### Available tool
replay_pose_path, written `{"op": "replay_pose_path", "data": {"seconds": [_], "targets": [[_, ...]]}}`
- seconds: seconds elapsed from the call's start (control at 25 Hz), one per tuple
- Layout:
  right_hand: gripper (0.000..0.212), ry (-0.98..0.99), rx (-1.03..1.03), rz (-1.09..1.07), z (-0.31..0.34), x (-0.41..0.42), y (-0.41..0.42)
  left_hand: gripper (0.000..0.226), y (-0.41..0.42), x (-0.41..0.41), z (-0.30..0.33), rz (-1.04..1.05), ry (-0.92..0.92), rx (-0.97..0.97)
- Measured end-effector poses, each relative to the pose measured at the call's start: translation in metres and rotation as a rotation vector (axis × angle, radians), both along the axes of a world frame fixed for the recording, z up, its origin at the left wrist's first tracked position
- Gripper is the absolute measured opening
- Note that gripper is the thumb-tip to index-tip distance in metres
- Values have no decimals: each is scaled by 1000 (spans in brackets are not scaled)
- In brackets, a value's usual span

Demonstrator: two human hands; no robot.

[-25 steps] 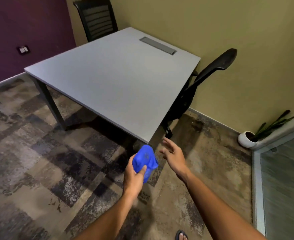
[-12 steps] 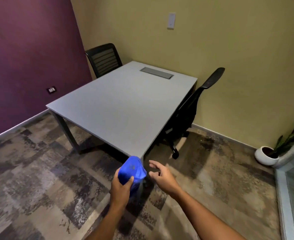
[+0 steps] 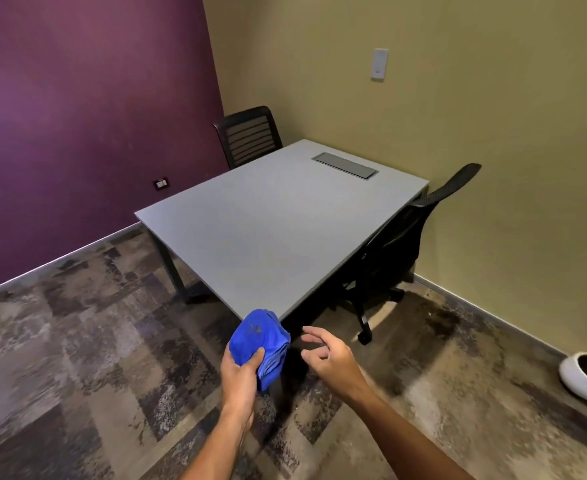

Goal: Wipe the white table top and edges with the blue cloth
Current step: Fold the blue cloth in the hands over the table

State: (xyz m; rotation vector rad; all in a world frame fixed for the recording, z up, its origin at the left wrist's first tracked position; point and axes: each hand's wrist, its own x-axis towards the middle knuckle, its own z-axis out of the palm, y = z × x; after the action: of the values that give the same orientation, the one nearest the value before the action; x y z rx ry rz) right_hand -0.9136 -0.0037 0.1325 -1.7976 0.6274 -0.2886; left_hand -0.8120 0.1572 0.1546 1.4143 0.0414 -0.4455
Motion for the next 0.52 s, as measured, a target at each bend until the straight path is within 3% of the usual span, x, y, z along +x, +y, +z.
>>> {"op": "replay_pose_path", "data": {"seconds": [0.32, 0.52], "targets": [[49, -158, -23, 92, 32, 25, -39, 35, -66, 27, 14, -24, 109, -165], [66, -213, -180, 101, 43, 71, -81, 37, -120, 78, 25, -134, 140, -283]]}}
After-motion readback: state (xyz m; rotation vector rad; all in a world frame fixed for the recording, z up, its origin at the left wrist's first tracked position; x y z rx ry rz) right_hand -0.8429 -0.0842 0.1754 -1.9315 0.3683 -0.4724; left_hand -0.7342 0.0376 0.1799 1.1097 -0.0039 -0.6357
